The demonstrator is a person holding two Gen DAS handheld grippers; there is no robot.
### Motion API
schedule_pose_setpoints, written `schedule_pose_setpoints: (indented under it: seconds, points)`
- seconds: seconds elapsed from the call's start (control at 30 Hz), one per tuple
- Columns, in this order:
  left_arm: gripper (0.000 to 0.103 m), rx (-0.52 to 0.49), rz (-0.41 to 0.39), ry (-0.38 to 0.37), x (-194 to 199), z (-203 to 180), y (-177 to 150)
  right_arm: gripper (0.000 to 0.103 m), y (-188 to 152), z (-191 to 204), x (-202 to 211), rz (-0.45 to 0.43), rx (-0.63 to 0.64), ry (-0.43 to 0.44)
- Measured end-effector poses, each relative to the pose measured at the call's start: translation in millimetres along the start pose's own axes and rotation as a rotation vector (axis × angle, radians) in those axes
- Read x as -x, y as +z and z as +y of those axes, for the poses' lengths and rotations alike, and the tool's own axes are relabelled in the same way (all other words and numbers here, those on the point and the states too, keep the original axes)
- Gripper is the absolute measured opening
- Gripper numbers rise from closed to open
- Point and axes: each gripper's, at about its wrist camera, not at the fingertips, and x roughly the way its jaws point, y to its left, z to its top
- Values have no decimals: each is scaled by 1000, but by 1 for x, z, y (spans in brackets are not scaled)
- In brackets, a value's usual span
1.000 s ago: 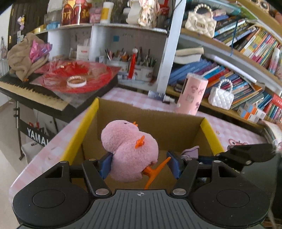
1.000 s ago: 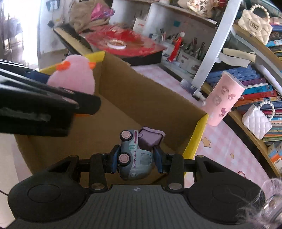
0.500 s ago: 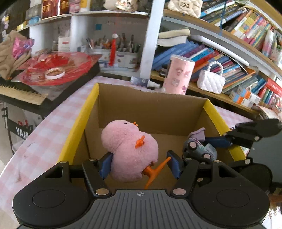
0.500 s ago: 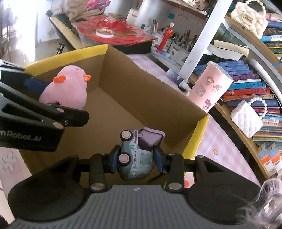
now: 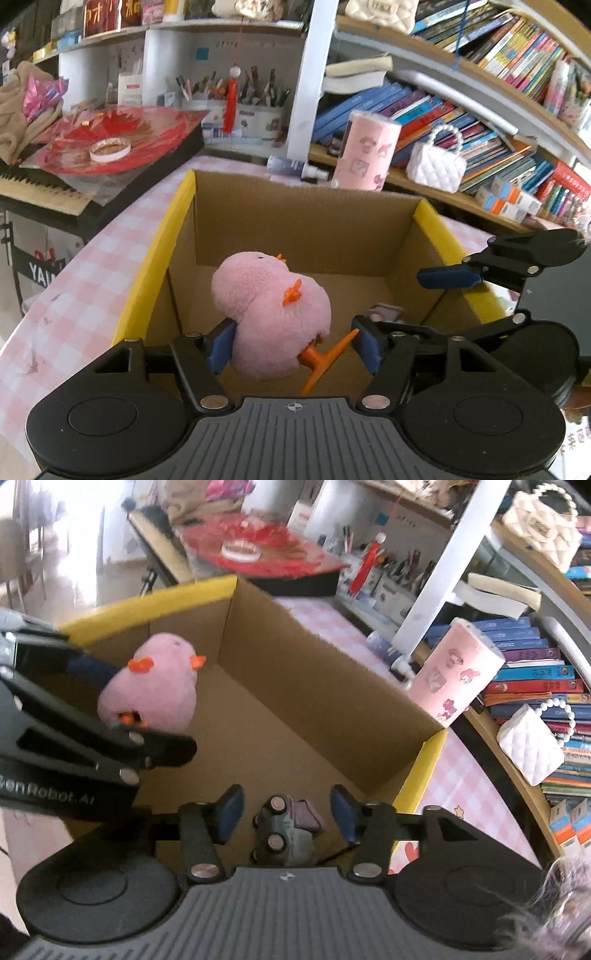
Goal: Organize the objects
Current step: 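Lower the chick and truck into the box and open both tools, then withdraw both tools from the box toward the remaining items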
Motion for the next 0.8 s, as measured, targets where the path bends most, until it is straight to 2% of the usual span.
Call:
schedule_pose_setpoints:
  seconds: [0.1, 0.23, 0.4, 0.57, 0.8]
  points:
    - [74, 0, -61, -5, 21, -2, 3, 59, 1, 3, 16, -42, -52, -23]
    - [86, -12, -163, -11, 56, -7, 5, 62, 2, 11, 44, -110, -115, -72]
    - [91, -16, -246, 31, 97, -8, -5, 74, -6, 23, 85, -205, -240, -171]
    - [93, 9, -261, 58, 125, -1, -30, 77, -29, 40, 117, -234, -362, -251]
    - [94, -3, -181, 71, 146, 5, -77, 78, -73, 84, 143, -192, -455, -313]
